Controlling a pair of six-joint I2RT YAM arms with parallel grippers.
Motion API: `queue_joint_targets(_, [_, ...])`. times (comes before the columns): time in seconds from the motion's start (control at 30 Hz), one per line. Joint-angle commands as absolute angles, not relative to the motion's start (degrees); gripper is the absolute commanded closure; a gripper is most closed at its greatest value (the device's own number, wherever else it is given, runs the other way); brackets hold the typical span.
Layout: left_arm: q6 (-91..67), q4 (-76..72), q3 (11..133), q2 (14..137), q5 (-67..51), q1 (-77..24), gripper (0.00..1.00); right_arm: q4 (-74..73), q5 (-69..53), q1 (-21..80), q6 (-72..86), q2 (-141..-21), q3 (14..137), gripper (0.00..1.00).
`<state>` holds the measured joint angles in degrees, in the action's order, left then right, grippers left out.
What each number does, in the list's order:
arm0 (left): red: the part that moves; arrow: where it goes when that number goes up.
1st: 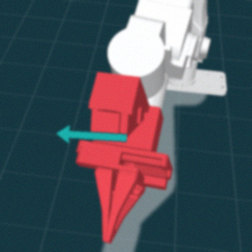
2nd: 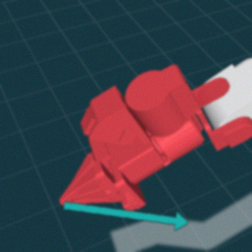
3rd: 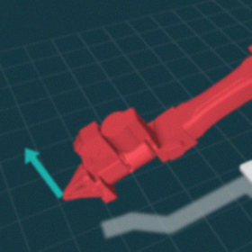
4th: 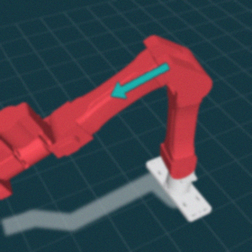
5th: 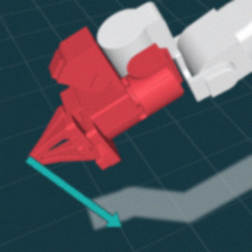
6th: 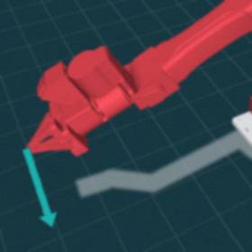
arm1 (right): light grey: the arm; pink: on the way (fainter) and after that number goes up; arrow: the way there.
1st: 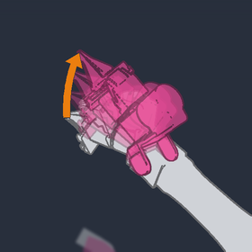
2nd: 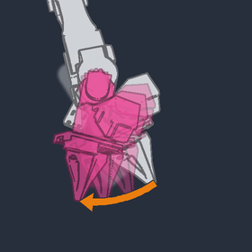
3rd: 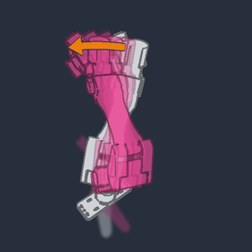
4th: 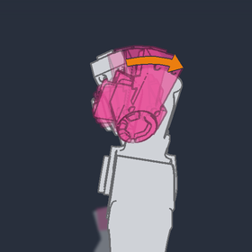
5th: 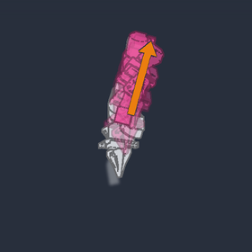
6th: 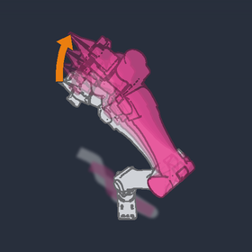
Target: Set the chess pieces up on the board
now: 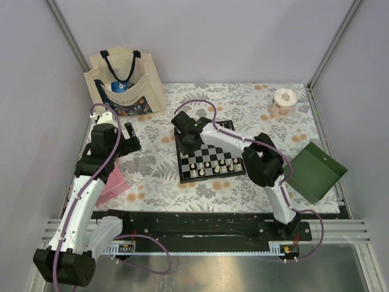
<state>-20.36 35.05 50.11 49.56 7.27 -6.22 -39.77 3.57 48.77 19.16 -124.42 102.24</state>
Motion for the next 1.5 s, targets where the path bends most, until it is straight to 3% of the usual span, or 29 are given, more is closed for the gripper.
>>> queue_joint_targets(0.0, [-20.0,33.0,50.1,49.1,6.7,-5.9,0.01,-39.9,3.8,48.3,18.2,-125.4,105.5,0.6])
queue_joint_targets(0.33, [-20.0,32.9,50.1,49.1,6.6,-5.8,0.01,-39.9,3.3,48.1,18.1,-126.7,105.9,0.66])
queue_joint_targets(0.7, [-20.0,33.0,50.1,49.0,6.6,-5.9,0.01,-39.9,3.3,48.0,17.8,-125.3,104.6,0.88])
queue_joint_targets(1.17, [-20.0,32.9,49.9,48.9,6.6,-5.9,0.01,-36.2,1.8,49.6,19.4,-115.9,95.2,0.89])
queue_joint_targets(1.47, [-20.0,33.0,50.0,48.8,6.6,-5.9,0.01,-36.4,1.2,51.3,19.8,-116.6,95.2,0.89])
